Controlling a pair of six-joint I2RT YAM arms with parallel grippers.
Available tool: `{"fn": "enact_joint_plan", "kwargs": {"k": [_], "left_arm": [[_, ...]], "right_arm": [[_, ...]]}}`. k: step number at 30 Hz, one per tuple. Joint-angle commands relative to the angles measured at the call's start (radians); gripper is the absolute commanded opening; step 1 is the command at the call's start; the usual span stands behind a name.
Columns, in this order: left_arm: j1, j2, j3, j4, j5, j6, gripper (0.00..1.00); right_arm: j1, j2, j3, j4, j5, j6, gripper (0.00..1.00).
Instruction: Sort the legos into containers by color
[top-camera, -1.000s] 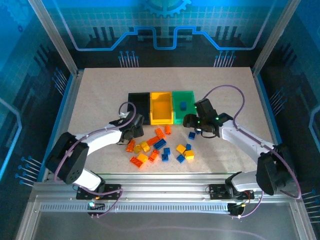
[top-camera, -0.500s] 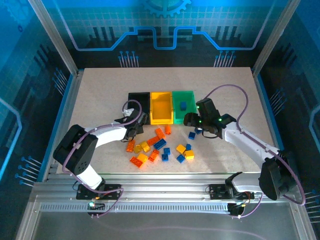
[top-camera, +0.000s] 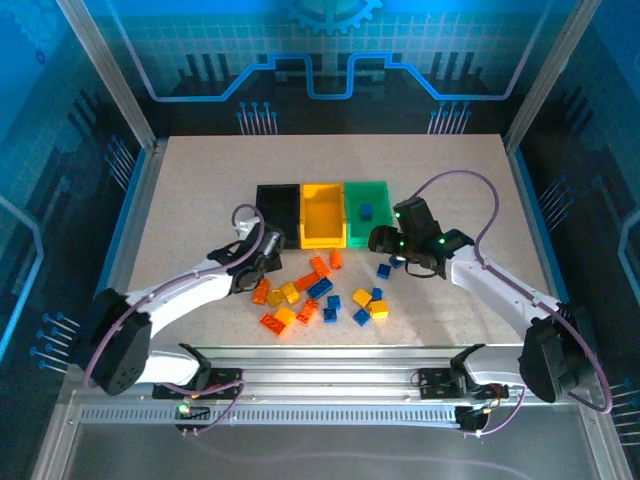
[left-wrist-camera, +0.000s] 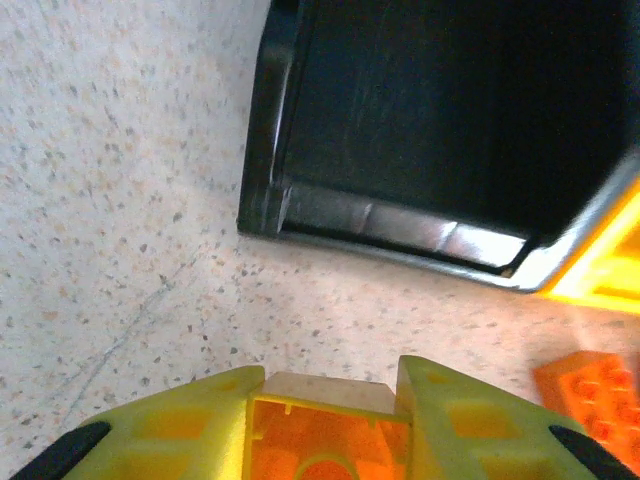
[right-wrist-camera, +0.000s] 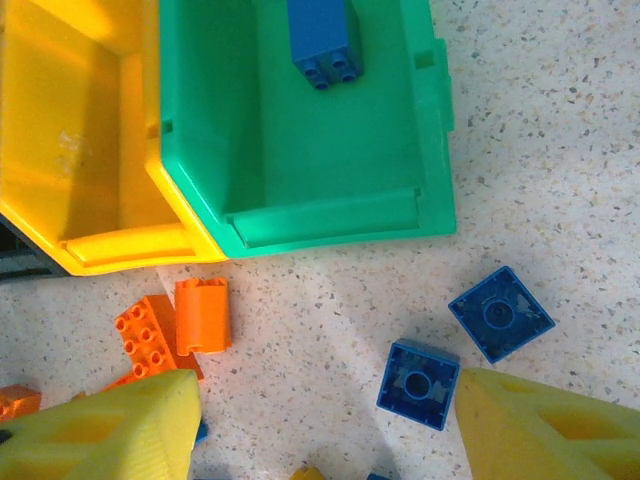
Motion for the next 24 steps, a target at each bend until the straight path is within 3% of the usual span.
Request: {"fn": "enact_joint_plan", "kwargs": {"k": [1,8,13,19,24], "left_arm": [[0.008,0.009,0.135,-0.103,-0.026,0.014,0.32],[0.139,0.277,0.405,-0.140,-0.012,0.020,0.31],[0.164,0.428,0.536,-0.174,0.007,0.011,0.32],[0.164,0.493,0.593,-0.182,0.045,0.003,0.41],[0.151,0.446,0.594,-0.174,0.076,0.011,0.61]], "right_arm": [[-0.010,-0.015,-0.013,0.016,0.014,0.017,0.70],[-0.015,-0.016,-0.060,0.009,0.011,0.013,0.70],[-0.013,-0.009,-0.075,0.017,-0.055,-0.021,0.70],[0.029,0.014,-0.084,0.070,-0.119,-0.037,0.70],[0.082,0.075,-0.054,0.132,-0.146,0.004,0.63]]}}
